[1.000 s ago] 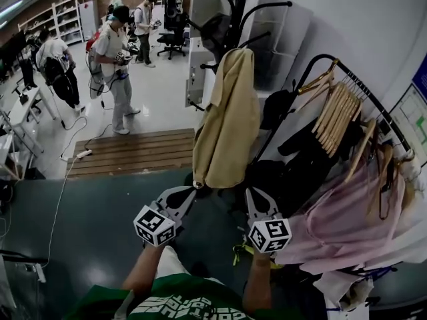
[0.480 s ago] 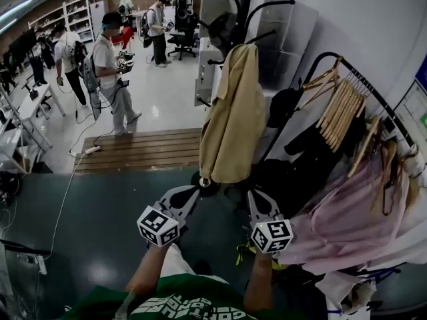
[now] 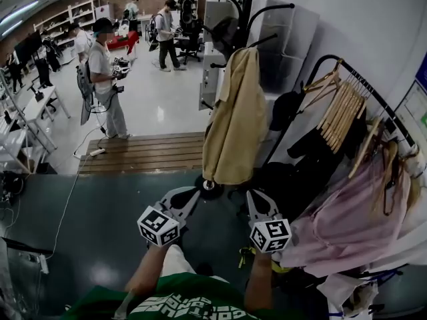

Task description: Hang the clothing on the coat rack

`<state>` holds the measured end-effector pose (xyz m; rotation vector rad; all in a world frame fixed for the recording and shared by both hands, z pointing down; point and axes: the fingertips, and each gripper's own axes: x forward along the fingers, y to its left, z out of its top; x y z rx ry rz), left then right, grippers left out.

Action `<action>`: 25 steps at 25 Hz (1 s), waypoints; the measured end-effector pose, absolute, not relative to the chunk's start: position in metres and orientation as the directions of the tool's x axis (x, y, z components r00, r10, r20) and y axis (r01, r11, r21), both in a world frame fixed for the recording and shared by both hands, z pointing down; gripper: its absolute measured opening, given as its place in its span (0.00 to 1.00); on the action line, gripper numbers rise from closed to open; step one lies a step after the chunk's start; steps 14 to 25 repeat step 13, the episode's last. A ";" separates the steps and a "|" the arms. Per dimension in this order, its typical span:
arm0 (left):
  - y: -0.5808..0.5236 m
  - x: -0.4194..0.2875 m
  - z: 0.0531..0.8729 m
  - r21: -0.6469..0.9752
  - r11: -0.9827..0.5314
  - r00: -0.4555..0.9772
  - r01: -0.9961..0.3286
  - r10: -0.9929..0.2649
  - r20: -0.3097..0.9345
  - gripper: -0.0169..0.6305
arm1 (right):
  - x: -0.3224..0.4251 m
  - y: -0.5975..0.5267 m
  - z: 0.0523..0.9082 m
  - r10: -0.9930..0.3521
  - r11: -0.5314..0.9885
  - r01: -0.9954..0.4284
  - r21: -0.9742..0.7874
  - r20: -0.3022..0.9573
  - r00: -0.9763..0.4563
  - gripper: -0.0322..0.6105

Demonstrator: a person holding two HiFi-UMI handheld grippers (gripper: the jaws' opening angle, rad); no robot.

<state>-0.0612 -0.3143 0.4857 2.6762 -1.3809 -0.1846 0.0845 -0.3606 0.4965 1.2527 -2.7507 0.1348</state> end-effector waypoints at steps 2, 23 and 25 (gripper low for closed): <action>-0.313 -0.062 0.486 0.164 -0.575 0.576 -0.801 -0.816 -0.049 0.02 | 0.083 -0.361 0.496 -0.745 0.655 -0.755 -0.033 0.141 -0.652 0.06; -0.314 -0.065 0.484 0.159 -0.581 0.581 -0.798 -0.812 -0.051 0.02 | 0.076 -0.369 0.497 -0.757 0.641 -0.767 -0.030 0.146 -0.637 0.06; -0.314 -0.065 0.484 0.159 -0.581 0.581 -0.798 -0.812 -0.051 0.02 | 0.076 -0.369 0.497 -0.757 0.641 -0.767 -0.030 0.146 -0.637 0.06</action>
